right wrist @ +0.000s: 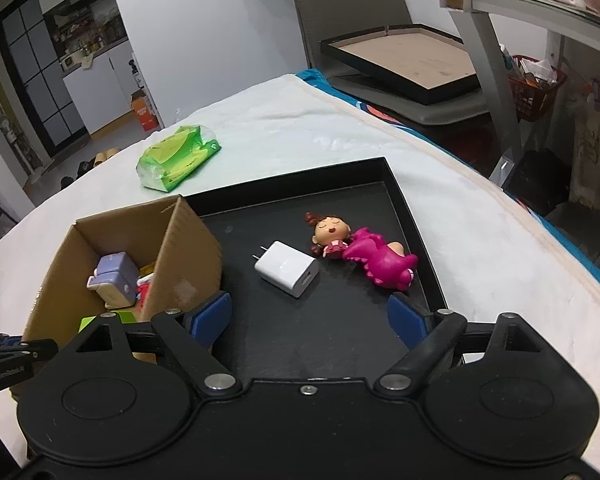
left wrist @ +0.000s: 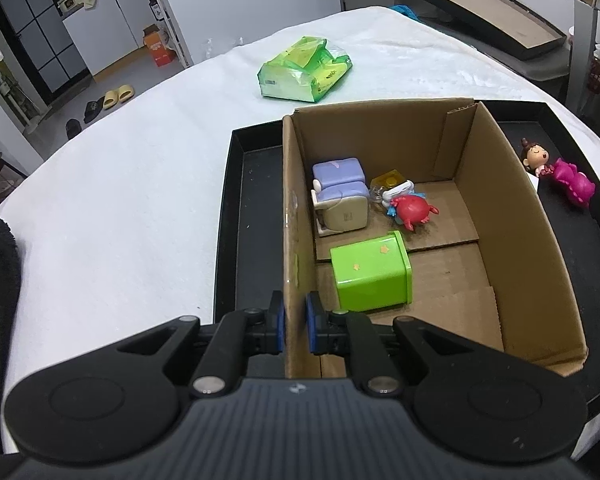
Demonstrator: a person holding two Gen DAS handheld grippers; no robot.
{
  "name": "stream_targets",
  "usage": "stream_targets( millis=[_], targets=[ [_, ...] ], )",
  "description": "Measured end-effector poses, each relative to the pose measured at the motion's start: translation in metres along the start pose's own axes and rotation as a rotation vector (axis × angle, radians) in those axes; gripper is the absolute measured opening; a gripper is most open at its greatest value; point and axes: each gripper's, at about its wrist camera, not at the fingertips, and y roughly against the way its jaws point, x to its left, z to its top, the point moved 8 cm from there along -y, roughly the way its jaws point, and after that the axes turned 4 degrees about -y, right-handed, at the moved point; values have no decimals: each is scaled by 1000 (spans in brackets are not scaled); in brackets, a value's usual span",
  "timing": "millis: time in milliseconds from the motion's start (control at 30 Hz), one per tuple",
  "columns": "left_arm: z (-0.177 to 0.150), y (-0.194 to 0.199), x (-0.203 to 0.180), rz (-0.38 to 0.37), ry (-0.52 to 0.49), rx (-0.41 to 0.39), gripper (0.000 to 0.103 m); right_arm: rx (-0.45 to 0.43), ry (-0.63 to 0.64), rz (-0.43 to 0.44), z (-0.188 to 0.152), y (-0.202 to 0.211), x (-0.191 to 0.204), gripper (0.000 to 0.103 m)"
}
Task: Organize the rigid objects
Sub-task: 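Move the right tool to the pink doll and grasp it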
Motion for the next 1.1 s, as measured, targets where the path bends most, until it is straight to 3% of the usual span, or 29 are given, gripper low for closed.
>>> stream_targets(
  millis=[233,533,667,967,1100],
  targets=[
    [2,-3,-7,39,-51,19,15,-6,-16,-3,-1,-12,-8,85],
    [10,-12,-14,66,-91,23,30,-6,-41,-38,6,-36,-28,84],
    [14,-14,-15,77,-96,13,37,-10,-13,-48,14,-48,-33,76],
    [16,-22,-18,95,-109,36,43,-6,64,-54,30,-70,-35,73],
    [16,-21,-17,100,-103,34,45,47,110,-63,27,-85,-33,67]
  ],
)
